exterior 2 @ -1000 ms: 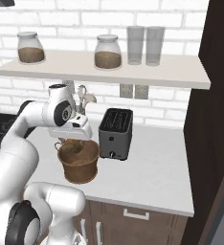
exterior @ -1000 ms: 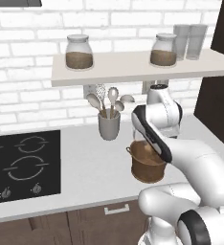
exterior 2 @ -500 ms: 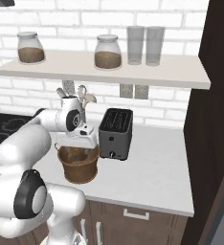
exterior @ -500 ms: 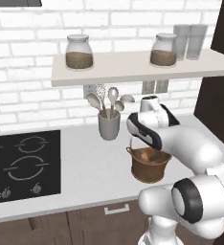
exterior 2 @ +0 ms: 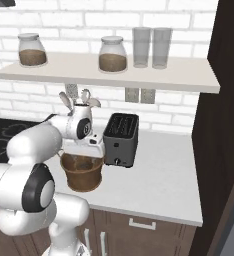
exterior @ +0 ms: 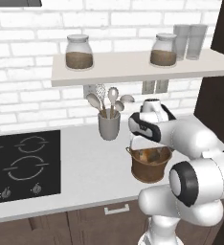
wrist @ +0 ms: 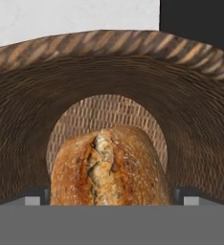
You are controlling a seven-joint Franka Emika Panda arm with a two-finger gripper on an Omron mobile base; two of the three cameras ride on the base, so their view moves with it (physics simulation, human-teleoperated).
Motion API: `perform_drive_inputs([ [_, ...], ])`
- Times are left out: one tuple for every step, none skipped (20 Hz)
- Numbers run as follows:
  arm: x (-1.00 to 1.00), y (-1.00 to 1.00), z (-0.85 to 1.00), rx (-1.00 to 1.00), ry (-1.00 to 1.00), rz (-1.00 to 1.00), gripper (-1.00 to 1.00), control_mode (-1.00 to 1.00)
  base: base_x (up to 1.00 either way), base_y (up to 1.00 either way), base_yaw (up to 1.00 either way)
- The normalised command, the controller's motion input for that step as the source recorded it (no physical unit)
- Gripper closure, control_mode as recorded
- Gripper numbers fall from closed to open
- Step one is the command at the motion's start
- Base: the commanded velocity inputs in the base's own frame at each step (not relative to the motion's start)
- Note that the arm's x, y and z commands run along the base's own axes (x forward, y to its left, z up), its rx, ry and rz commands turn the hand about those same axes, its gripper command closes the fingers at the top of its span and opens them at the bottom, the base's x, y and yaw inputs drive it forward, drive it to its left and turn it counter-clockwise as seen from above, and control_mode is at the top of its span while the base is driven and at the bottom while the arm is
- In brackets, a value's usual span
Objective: Open the cabinet, pick up the bread from the cabinet and place it in the basket. Then move the basket to the dining counter.
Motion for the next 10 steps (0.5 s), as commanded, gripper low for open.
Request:
perform_drive_inputs([
  [0.00,0.00,-0.05,0.02,0.00,0.02,-1.00,-1.00,0.00,0.00,0.00],
  [0.00,0.00,-0.01,0.01,0.00,0.01,-1.00,-1.00,0.00,0.00,0.00],
  [0.00,0.00,0.00,0.01,-0.01,0.01,-1.00,-1.00,0.00,0.00,0.00],
  [0.00,0.00,0.00,0.01,-0.02,0.01,-1.00,-1.00,0.00,0.00,0.00],
  [0.00,0.00,0.00,0.00,-0.02,0.01,-1.00,-1.00,0.00,0.00,0.00],
  [0.00,0.00,0.00,0.00,-0.03,0.00,-1.00,-1.00,0.00,0.00,0.00],
  [0.00,0.00,0.00,0.00,-0.05,0.00,-1.00,-1.00,0.00,0.00,0.00],
  [0.00,0.00,0.00,0.00,-0.05,0.00,-1.00,-1.00,0.00,0.00,0.00],
  [0.00,0.00,0.00,0.00,-0.02,0.00,-1.00,-1.00,0.00,0.00,0.00],
  [0.00,0.00,0.02,0.00,-0.01,0.00,-1.00,-1.00,0.00,0.00,0.00],
])
